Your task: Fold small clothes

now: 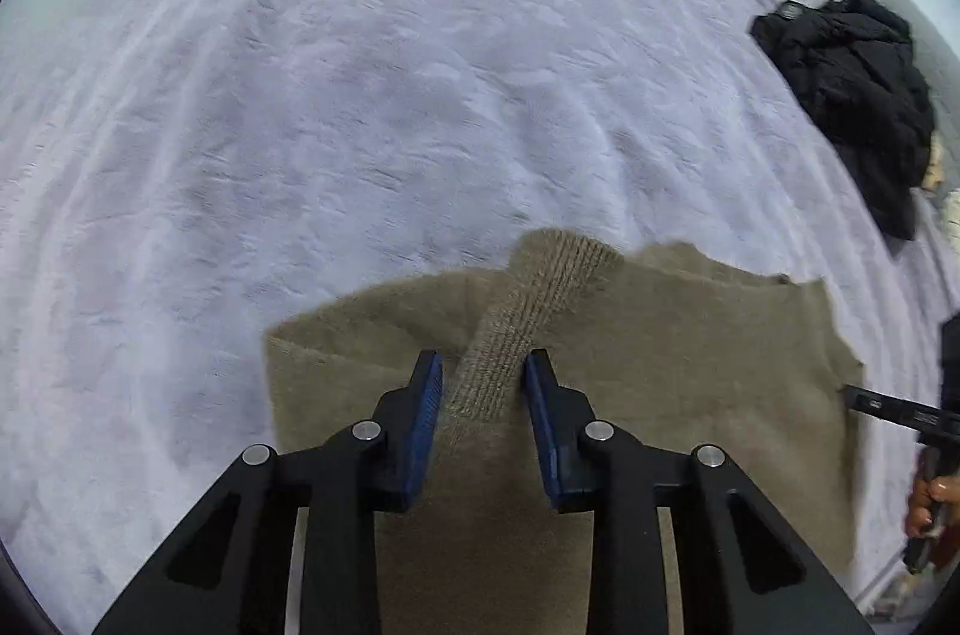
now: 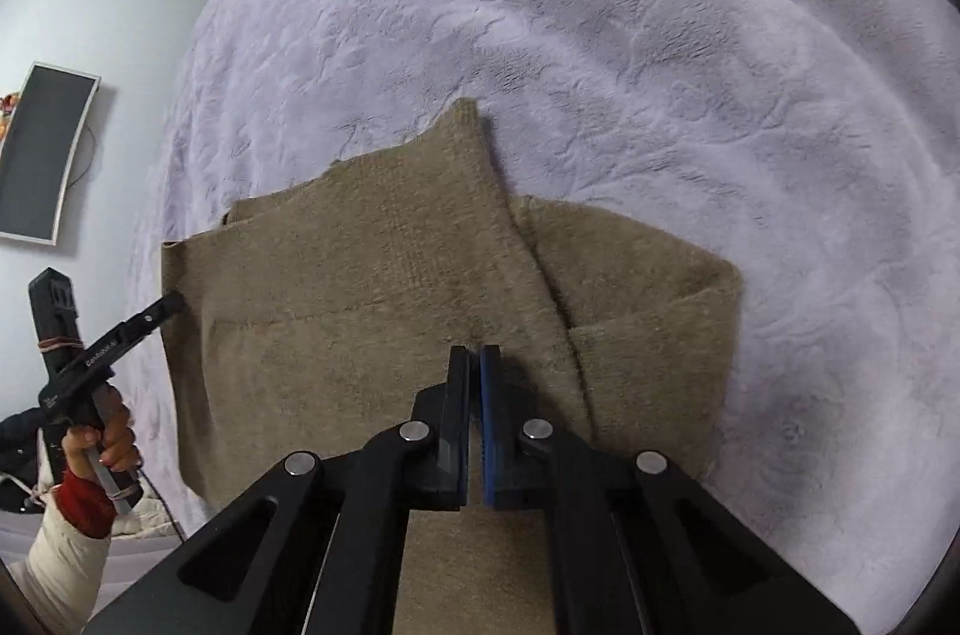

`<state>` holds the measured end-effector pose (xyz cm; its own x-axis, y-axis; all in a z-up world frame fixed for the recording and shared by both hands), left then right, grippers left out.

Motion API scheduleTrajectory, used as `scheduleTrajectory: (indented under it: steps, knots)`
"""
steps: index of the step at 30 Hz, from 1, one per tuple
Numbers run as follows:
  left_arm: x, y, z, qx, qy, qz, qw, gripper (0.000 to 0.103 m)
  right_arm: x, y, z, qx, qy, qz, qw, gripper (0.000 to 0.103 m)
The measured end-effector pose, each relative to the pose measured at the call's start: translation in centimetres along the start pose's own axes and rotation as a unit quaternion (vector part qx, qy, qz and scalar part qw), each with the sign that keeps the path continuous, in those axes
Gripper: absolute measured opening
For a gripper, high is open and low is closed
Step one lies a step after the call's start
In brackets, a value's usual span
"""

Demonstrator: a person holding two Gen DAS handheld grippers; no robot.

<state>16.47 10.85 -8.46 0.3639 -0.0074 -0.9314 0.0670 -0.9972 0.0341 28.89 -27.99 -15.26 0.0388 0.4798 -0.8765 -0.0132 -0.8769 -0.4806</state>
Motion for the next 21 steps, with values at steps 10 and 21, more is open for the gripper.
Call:
scheduleTrajectory:
  steps: [10, 21]
  knots:
    - [-2.4, -5.2, 3.6, -0.035, -0.050, 0.004, 0.9981, 0.043, -2.1, 3.4, 1.4, 0.043, 0.023, 0.041, 0.998, 0.011]
    - [-6.4, -2.0, 12.9, -0.051, -0.071, 0.097, 0.9914, 0.080, -1.7, -6.1, 13.7, -0.023, -0.080, -0.078, 0.993, 0.063]
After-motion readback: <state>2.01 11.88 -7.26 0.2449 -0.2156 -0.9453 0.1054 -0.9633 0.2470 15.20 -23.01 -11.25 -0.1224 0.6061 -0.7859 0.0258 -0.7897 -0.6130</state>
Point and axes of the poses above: each gripper's, at about its wrist camera, not at the fingertips, and x roughly the way its jaws point, y to its right, z to its underside, the point moved 2 cm from there along x, roughly the way its jaws point, and after that the axes turned 12 degrees about x, right-handed, at the moved point
